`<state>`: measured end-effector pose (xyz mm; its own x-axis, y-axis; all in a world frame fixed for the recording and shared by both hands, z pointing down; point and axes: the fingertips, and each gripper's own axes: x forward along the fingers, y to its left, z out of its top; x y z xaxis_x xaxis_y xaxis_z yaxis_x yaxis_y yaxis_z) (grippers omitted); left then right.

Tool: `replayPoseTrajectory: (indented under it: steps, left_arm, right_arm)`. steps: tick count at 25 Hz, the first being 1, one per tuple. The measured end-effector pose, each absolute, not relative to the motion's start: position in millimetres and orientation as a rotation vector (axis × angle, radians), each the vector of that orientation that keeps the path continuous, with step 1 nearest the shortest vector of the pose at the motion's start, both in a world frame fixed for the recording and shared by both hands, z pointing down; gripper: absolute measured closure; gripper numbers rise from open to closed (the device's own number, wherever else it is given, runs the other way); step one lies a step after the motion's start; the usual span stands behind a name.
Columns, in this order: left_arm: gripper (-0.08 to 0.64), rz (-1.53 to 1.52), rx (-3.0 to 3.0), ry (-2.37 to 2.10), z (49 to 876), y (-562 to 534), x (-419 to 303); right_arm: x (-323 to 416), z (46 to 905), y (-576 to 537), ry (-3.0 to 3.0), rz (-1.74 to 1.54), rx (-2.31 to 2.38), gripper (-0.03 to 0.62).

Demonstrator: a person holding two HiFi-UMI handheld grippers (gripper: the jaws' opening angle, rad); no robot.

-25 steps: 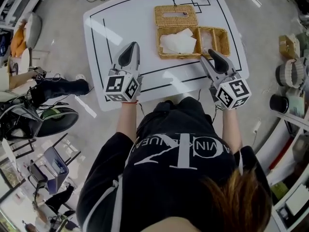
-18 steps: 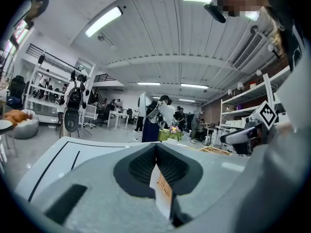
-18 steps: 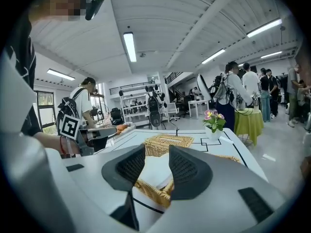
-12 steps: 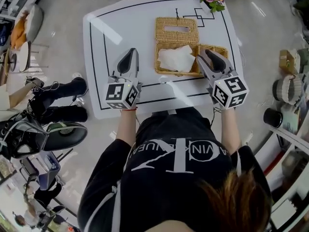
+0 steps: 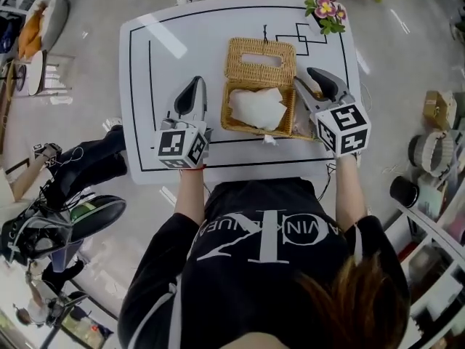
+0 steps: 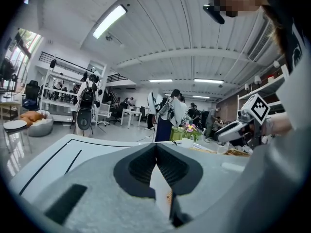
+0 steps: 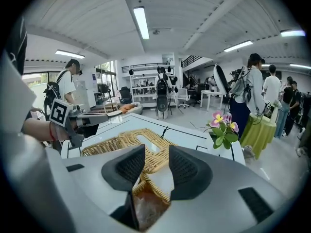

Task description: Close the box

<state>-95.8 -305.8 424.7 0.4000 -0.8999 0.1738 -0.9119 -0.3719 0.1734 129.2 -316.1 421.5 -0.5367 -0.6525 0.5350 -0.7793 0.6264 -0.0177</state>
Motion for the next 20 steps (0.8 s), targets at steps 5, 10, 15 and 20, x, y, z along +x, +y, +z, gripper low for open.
replayPoseTrajectory:
  steps: [5,10,15,20]
  left_arm:
    - [0.549,0.087,2.382,-1.654,423,-319,-96]
    - [0.549,0.110,2.339,-1.695,429,-330,-95]
    - [0.549,0.152,2.285,-1.730,444,-335,-100]
    - [0.549,0.185,2.238,-1.759,451,-338,-103]
  right_arm:
    - [130,424,-347,-2.350,0.315,1.066,0.436]
    - [131,441,-374,-2.334,0.342,0.996,0.428]
    - [129,463,-397,-2.316,0.397,0.922,0.416]
    - [118,479,-405,-2.327,0.516,0.793,0.387]
